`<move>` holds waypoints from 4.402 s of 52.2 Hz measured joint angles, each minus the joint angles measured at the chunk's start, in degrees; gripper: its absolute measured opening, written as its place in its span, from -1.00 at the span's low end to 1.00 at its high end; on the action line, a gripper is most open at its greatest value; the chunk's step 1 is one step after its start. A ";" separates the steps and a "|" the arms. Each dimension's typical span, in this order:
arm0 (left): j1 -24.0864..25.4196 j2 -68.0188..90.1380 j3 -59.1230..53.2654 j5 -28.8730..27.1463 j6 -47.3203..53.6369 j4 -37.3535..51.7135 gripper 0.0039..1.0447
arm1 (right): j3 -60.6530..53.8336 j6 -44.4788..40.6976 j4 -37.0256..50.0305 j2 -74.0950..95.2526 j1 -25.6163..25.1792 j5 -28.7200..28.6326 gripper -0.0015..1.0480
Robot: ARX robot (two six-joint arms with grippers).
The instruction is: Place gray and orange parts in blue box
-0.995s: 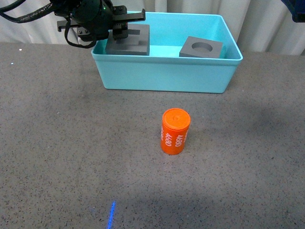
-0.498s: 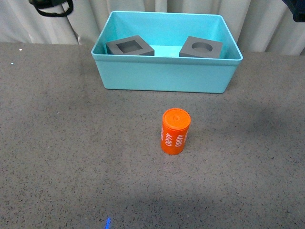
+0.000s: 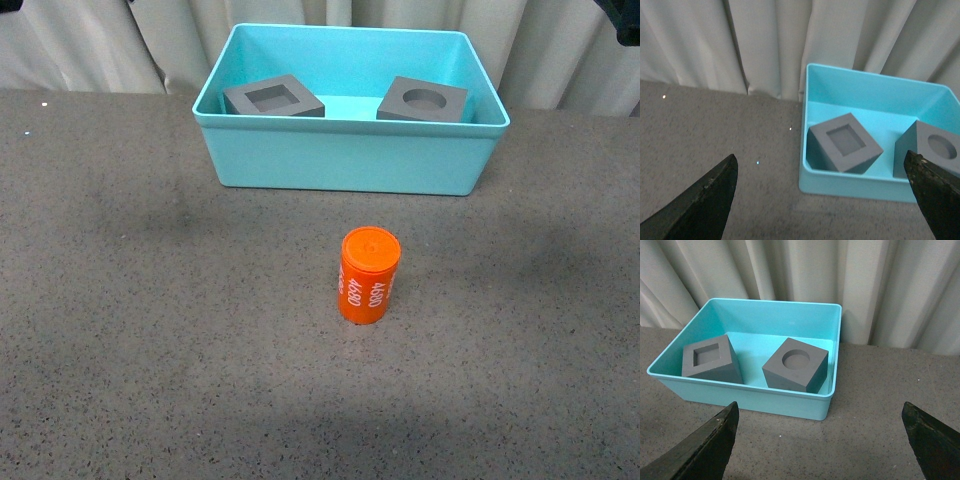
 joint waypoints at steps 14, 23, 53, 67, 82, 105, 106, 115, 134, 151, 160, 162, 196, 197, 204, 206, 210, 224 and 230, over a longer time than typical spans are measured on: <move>-1.77 -12.59 -13.75 -6.19 -2.95 1.29 0.88 | 0.00 0.00 0.00 0.00 0.00 0.00 0.81; -1.90 -18.29 -21.92 -5.57 2.05 9.92 0.73 | 0.00 0.00 0.00 0.00 0.00 0.00 0.81; 10.19 -38.51 -38.49 10.75 12.50 13.57 -0.94 | 0.00 0.00 0.00 0.02 0.00 0.00 0.81; 16.81 -50.73 -39.65 17.14 12.63 2.93 -0.94 | 0.00 0.00 0.00 0.02 0.00 -0.07 0.81; 16.96 -61.20 -39.69 17.38 12.66 -6.73 -0.94 | 0.00 0.00 0.00 0.02 0.00 0.00 0.81; 16.96 -72.91 -39.71 17.38 12.66 -18.12 -0.94 | 0.00 0.00 0.00 0.02 0.00 -0.02 0.81; 16.96 -73.37 -39.71 17.38 12.66 -18.60 -0.94 | 0.00 0.00 0.00 0.02 0.00 -0.02 0.81; 16.96 -76.26 -39.71 17.38 12.66 -21.51 -0.94 | 0.00 0.00 0.00 0.02 0.00 0.00 0.81; 16.96 -87.71 -39.69 17.49 12.68 -33.35 -0.94 | 0.00 0.00 0.00 0.00 0.00 0.00 0.81; 16.96 -87.78 -39.69 17.51 12.66 -33.44 -0.19 | -0.02 0.00 0.00 0.02 0.00 -0.02 0.81; 16.96 -87.80 -39.69 17.51 12.66 -33.44 0.50 | -0.17 -1.01 0.81 0.17 0.11 0.57 0.81; 16.96 -87.80 -39.69 17.51 12.66 -33.44 0.68 | -0.74 -5.07 5.40 1.20 0.48 1.51 0.81; 16.96 -87.82 -39.69 17.51 12.79 -33.46 0.88 | 26.10 -22.47 -39.41 26.34 8.09 -19.69 0.81; 16.96 -87.82 -39.69 17.51 12.79 -33.46 0.88 | 26.47 -22.64 -39.67 27.10 8.41 -19.74 0.81; 16.96 -87.82 -39.69 17.51 12.79 -33.46 0.88 | 28.04 -24.28 -39.76 30.99 10.36 -18.71 0.81; 16.96 -87.82 -39.69 17.51 12.79 -33.48 0.88 | 28.61 -24.48 -39.56 32.15 10.95 -17.55 0.81; 16.96 -87.82 -39.69 17.51 12.81 -33.48 0.88 | 30.12 -24.48 -39.43 34.73 11.91 -15.76 0.81; 16.96 -87.82 -39.69 17.51 12.79 -33.48 0.88 | 33.24 -24.20 -43.04 39.63 13.11 -13.51 0.06; 16.96 -87.82 -39.69 17.51 12.79 -33.48 0.88 | 34.07 -23.82 -44.06 39.63 13.00 -13.05 -0.13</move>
